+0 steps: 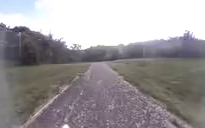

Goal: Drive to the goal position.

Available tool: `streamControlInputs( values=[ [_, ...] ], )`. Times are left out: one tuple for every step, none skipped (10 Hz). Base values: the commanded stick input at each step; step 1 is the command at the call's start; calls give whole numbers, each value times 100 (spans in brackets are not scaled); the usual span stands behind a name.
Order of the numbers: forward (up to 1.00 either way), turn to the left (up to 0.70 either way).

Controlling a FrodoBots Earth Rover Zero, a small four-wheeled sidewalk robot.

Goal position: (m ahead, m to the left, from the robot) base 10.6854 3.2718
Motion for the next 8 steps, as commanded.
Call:
streamControlInputs(
  values=[
    [100,3],
    [100,3],
    [100,3],
    [100,3],
    [100,3],
    [100,3],
    [100,3],
    [100,3]
  ],
)
